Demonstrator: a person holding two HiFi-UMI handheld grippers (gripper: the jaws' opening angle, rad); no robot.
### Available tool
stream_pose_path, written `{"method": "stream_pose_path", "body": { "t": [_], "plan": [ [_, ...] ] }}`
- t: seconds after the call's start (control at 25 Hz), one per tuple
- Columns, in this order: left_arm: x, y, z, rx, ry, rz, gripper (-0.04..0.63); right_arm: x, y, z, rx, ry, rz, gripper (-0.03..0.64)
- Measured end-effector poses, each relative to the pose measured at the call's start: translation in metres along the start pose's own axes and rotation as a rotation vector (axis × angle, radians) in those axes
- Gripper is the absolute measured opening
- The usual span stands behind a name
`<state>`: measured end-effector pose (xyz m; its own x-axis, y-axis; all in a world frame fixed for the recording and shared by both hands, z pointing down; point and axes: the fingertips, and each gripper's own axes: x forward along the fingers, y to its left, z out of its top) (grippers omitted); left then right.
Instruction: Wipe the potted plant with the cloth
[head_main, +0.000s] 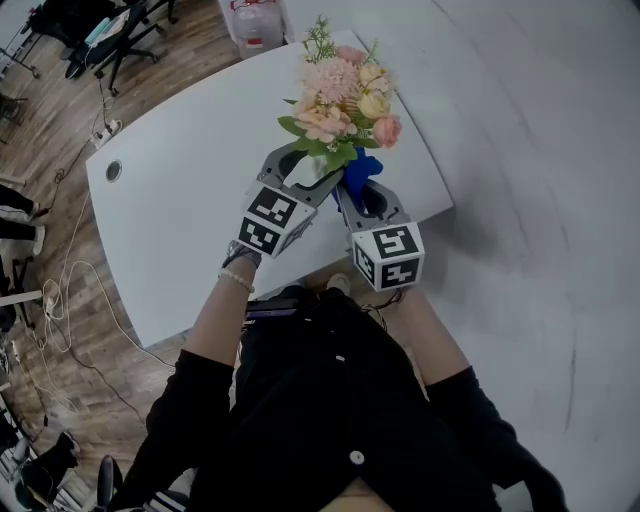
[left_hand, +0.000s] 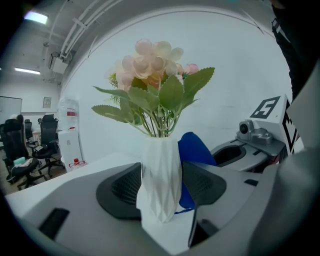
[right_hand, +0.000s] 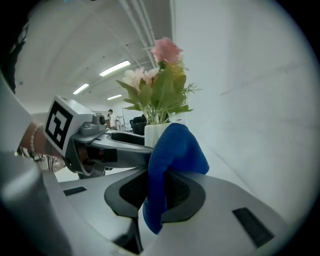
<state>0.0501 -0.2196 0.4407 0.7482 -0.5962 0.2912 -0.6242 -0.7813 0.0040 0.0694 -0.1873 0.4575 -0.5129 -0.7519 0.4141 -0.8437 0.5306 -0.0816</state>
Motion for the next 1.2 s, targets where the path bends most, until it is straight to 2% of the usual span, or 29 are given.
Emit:
{"method": "stream_pose_path", "body": {
  "t": [0.08,0.16,0.36,0.6,0.84,1.0,1.2],
  "plan": [
    [-0.003,-0.002,-0.008,-0.004,0.004,-0.011,0.262,-0.003,0.002,-0.002,-0.103,-0.002,-0.006,0.084],
    [-0.005,-0.003,-0.012,-0.006,0.002,-0.018,0.262,-0.004,0.005,-0.002,-0.164,0.001,0.000,0.084],
    [-0.003,-0.001,-0.006,0.020,0.008,-0.038,0.253,-0.002,0.005,0.007,-0.218,0.014,0.014,0.084],
    [-0.007,-0.004,-0.001,0.051,0.003,-0.094,0.252,0.000,0.001,0.016,-0.319,0.022,-0.012,0.084],
    [-0.010,-0.008,-0.002,0.076,0.015,-0.127,0.252,0.000,-0.005,0.016,-0.341,0.039,-0.026,0.084],
    [-0.012,-0.008,-0.012,0.085,0.020,-0.122,0.253,0.000,-0.009,0.007,-0.330,0.042,-0.039,0.084],
    [-0.012,0.005,-0.006,0.085,0.013,-0.119,0.265,-0.001,-0.013,0.006,-0.332,0.050,-0.045,0.084]
  ]
}}
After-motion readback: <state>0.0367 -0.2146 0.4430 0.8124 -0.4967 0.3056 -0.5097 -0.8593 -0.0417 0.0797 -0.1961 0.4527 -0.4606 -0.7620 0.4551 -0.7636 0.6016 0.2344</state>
